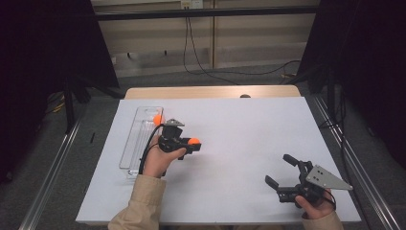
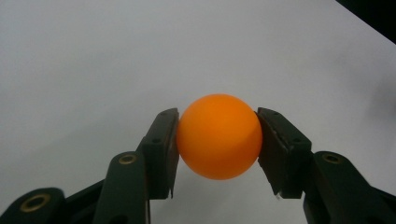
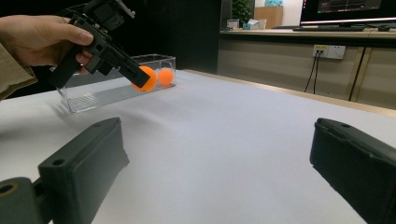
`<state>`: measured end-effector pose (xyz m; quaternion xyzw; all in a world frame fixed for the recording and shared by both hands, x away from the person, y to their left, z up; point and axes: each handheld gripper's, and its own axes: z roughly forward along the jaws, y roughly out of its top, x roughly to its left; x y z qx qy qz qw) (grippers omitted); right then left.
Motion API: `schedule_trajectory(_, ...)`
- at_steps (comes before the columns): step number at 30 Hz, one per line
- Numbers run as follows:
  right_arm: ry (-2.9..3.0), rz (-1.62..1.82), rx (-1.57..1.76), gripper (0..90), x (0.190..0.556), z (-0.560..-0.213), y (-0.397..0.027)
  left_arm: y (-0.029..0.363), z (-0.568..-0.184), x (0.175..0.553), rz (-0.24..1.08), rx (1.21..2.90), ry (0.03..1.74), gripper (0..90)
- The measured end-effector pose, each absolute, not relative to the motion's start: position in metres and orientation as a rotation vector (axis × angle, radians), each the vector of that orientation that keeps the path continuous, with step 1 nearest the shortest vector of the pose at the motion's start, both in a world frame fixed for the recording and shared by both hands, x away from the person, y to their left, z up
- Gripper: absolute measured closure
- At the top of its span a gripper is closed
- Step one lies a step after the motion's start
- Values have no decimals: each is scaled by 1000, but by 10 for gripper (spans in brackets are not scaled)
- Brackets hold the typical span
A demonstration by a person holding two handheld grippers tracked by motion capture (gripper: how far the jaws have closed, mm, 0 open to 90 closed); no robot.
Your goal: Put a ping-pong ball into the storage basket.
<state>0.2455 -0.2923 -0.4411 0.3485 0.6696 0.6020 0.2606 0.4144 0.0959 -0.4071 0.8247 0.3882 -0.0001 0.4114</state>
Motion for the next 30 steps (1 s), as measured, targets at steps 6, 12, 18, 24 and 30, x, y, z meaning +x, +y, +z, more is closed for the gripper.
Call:
schedule_trajectory(6, 1813, 1630, 944, 26, 246, -441, -292, 101, -405, 415, 1, 2061, 991, 508)
schedule_trajectory(12, 1814, 1630, 943, 26, 246, -441, -292, 105, -403, 415, 0, 2054, 998, 508)
schedule_trajectory(18, 1814, 1630, 943, 26, 246, -441, -292, 107, -401, 415, 2, 2056, 1002, 507)
schedule_trajectory(24, 1813, 1631, 943, 26, 246, -441, -292, 110, -400, 415, 5, 2050, 1006, 508)
schedule_trajectory(30, 1815, 1632, 941, 26, 246, -441, -292, 114, -398, 415, 4, 2051, 1008, 508)
